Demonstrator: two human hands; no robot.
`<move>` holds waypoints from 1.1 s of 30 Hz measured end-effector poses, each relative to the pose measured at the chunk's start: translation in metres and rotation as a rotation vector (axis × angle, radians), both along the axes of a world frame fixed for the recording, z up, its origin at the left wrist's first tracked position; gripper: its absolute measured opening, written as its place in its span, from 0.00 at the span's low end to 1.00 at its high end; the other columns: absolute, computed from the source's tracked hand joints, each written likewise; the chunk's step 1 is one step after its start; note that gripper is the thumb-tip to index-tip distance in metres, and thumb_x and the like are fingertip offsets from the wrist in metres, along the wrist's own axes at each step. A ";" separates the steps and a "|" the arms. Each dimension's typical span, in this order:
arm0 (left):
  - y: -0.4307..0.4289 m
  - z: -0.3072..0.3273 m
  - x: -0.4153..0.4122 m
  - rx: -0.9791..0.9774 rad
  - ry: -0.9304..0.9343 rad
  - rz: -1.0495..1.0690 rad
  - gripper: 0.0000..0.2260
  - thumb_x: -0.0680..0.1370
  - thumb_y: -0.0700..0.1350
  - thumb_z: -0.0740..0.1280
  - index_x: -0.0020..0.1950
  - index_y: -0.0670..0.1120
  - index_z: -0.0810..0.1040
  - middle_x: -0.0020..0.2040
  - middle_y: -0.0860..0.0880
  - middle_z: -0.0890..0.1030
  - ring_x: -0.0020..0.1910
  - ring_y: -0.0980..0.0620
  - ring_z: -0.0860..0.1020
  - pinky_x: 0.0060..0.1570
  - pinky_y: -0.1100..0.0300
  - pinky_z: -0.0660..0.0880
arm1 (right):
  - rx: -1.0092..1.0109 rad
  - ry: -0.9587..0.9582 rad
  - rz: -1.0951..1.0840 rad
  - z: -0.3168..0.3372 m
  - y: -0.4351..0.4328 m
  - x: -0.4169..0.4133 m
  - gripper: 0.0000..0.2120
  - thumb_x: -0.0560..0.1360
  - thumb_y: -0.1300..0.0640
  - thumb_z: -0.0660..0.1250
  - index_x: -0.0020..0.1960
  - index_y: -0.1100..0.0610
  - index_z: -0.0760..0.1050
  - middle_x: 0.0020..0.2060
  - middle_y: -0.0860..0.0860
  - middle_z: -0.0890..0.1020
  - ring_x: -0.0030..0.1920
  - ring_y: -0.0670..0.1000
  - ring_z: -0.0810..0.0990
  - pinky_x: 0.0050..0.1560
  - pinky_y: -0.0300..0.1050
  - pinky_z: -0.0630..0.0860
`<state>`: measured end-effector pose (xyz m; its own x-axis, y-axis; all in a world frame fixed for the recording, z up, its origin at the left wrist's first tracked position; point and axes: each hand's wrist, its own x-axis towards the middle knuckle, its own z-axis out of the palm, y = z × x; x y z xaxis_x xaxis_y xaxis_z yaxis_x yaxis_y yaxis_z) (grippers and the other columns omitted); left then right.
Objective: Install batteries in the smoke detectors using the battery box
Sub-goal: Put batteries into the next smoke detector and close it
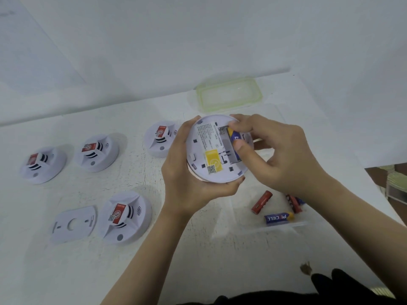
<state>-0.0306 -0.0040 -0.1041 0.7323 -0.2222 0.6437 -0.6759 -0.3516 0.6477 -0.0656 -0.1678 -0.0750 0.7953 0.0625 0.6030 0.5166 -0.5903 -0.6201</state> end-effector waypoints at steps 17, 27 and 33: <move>0.011 -0.011 0.023 -0.201 0.163 0.079 0.39 0.60 0.54 0.77 0.65 0.46 0.64 0.61 0.58 0.71 0.61 0.67 0.72 0.58 0.71 0.70 | 0.000 0.315 -0.087 0.013 -0.030 0.033 0.13 0.77 0.61 0.60 0.55 0.47 0.77 0.46 0.45 0.82 0.42 0.43 0.80 0.42 0.33 0.74; 0.009 -0.023 0.028 -0.152 0.226 0.023 0.43 0.58 0.47 0.82 0.65 0.58 0.61 0.64 0.50 0.70 0.65 0.55 0.72 0.63 0.57 0.74 | -1.202 0.591 -0.407 0.001 -0.046 0.076 0.16 0.67 0.67 0.60 0.45 0.52 0.81 0.39 0.49 0.82 0.40 0.51 0.80 0.40 0.36 0.73; 0.012 -0.025 0.030 -0.149 0.217 0.006 0.42 0.59 0.48 0.81 0.65 0.57 0.61 0.63 0.53 0.69 0.63 0.61 0.71 0.59 0.68 0.71 | -1.363 0.639 -0.348 0.006 -0.042 0.079 0.10 0.66 0.67 0.60 0.33 0.53 0.68 0.28 0.48 0.64 0.25 0.47 0.58 0.28 0.38 0.51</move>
